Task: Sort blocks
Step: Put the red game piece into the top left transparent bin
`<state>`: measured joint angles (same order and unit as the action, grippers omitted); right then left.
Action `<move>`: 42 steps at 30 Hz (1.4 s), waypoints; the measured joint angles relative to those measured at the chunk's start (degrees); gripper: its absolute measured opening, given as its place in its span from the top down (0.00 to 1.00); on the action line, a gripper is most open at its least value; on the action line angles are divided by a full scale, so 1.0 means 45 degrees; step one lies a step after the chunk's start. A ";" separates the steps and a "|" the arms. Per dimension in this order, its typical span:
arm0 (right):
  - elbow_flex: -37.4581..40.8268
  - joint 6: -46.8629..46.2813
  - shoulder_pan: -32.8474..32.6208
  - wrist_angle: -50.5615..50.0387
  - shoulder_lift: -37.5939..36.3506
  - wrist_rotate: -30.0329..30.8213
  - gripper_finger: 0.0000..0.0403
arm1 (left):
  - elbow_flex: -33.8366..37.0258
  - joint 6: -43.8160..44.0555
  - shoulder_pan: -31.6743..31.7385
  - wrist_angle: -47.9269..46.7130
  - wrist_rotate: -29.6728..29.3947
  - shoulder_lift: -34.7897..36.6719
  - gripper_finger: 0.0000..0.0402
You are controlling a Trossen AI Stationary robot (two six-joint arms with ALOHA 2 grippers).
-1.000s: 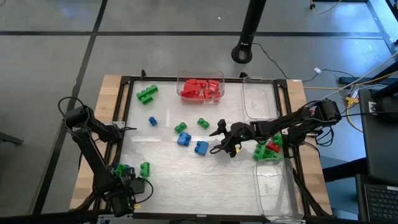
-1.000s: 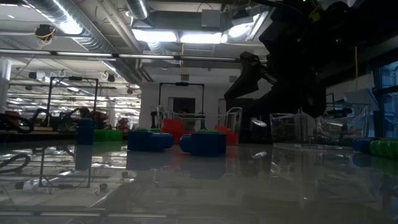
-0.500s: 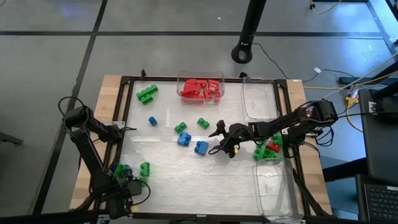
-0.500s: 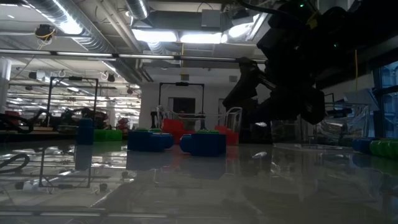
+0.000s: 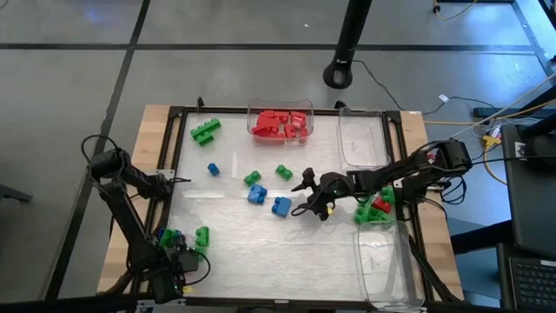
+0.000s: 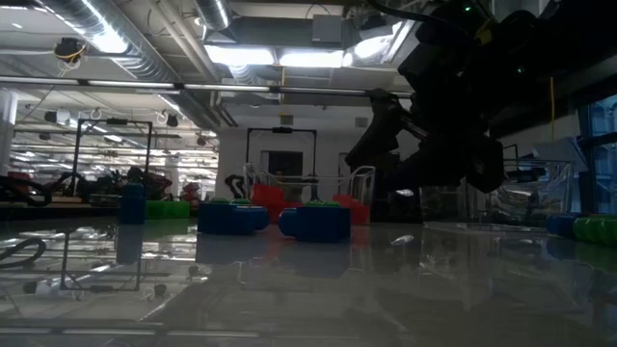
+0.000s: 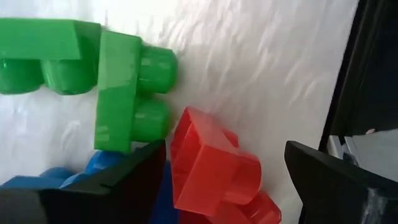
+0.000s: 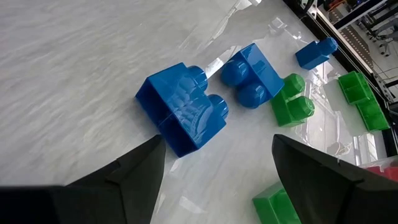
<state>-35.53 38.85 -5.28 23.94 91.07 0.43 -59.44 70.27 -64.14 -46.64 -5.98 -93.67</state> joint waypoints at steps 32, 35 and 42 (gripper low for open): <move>-0.0010 0.0005 0.0005 -0.0005 0.0000 0.0000 0.27 | 0.0005 0.0706 0.0611 0.0171 0.0898 -0.0749 0.60; -0.0010 0.0005 0.0000 -0.0010 0.0000 0.0000 0.27 | -0.0080 0.1094 0.0928 0.0174 0.1117 -0.0744 0.58; -0.0010 0.0004 0.0000 -0.0153 -0.0017 -0.0001 0.27 | -0.0827 0.1227 0.1504 0.0141 0.1146 -0.0270 0.60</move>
<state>-35.57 38.87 -5.28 23.25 90.99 0.42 -63.16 75.79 -57.37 -46.01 -0.82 -94.88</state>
